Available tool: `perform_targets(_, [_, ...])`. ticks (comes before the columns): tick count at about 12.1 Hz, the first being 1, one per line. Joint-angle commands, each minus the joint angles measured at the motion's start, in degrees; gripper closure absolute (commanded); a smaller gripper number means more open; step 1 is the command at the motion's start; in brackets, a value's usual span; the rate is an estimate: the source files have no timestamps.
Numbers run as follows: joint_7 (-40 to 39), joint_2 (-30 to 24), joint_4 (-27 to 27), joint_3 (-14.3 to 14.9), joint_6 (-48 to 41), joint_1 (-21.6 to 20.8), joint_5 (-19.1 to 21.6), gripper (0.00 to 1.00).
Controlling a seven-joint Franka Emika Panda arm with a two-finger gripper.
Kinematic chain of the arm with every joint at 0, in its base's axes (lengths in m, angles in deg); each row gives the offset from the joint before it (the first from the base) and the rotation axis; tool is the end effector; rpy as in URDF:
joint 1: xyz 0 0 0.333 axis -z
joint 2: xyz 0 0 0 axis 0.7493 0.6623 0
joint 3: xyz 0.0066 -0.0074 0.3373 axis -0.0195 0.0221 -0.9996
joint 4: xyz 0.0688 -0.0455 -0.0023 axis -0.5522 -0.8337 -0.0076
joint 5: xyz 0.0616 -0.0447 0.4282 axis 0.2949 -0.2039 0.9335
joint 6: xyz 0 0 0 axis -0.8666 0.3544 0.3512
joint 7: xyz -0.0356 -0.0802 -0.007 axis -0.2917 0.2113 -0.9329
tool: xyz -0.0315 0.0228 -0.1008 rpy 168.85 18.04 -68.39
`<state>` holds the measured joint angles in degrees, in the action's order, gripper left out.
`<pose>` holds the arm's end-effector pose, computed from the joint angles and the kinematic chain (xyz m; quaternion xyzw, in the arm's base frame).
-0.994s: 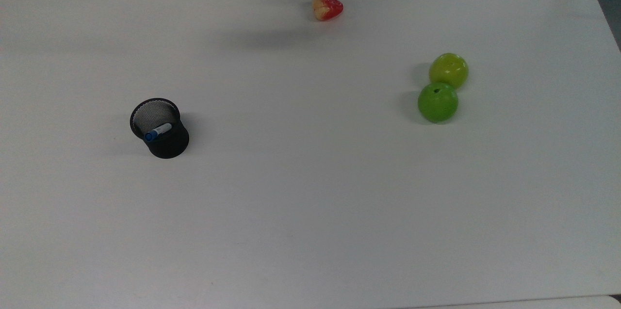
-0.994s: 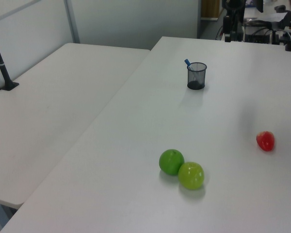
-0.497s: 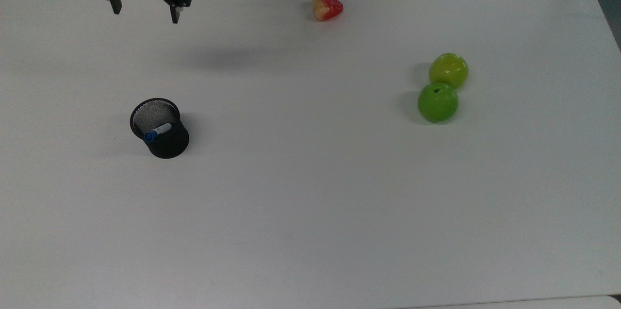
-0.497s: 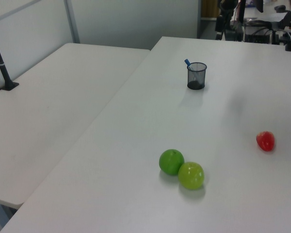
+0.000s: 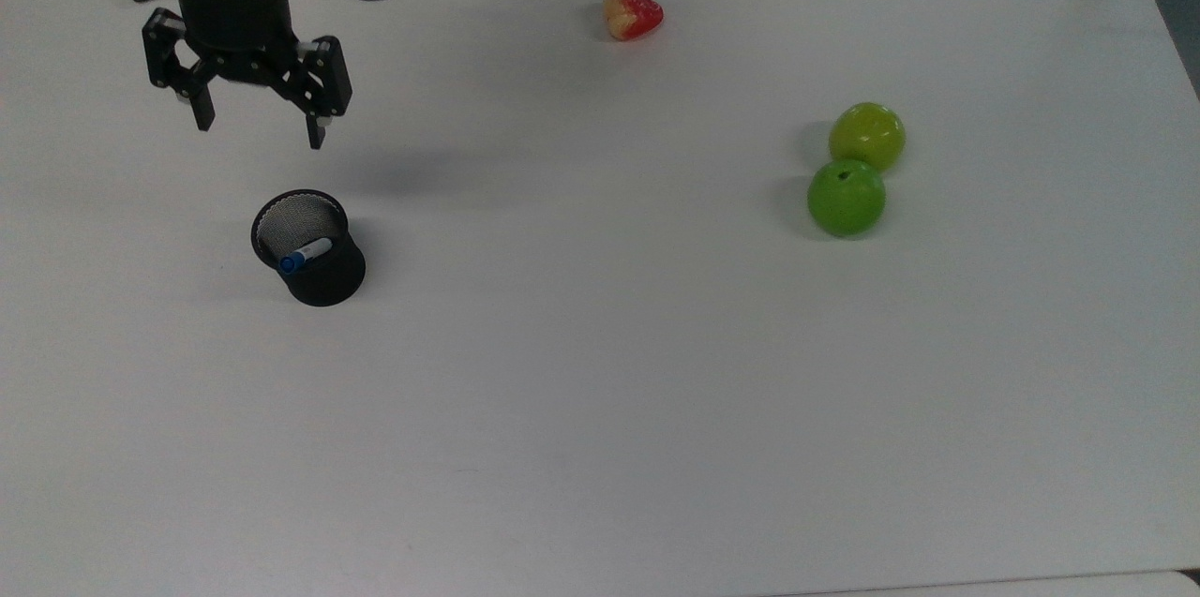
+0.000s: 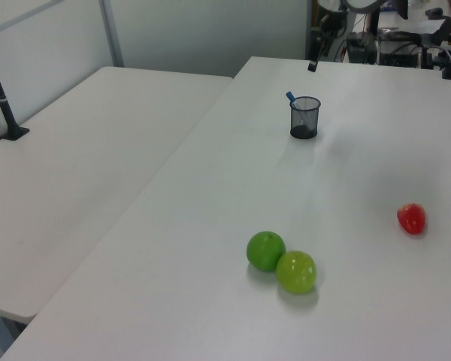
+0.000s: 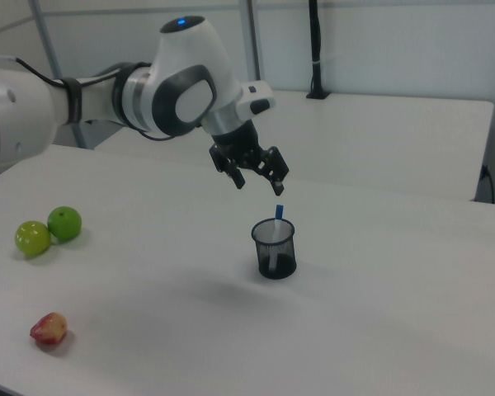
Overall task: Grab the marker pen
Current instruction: 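Lower the gripper onto the blue-capped marker and close on it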
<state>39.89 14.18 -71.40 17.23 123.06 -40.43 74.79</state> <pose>0.7070 -0.1292 0.5125 0.9893 -0.0129 0.1308 0.0633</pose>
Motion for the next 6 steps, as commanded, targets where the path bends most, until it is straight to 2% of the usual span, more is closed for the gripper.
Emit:
perform_targets(1, [-1.4, 4.2, 0.8, 0.2, 7.5, 0.0, 1.0, 0.0])
perform_targets(6, [-1.5, 8.8, 0.6, 0.2, 15.1, -0.1, 0.9, 0.0])
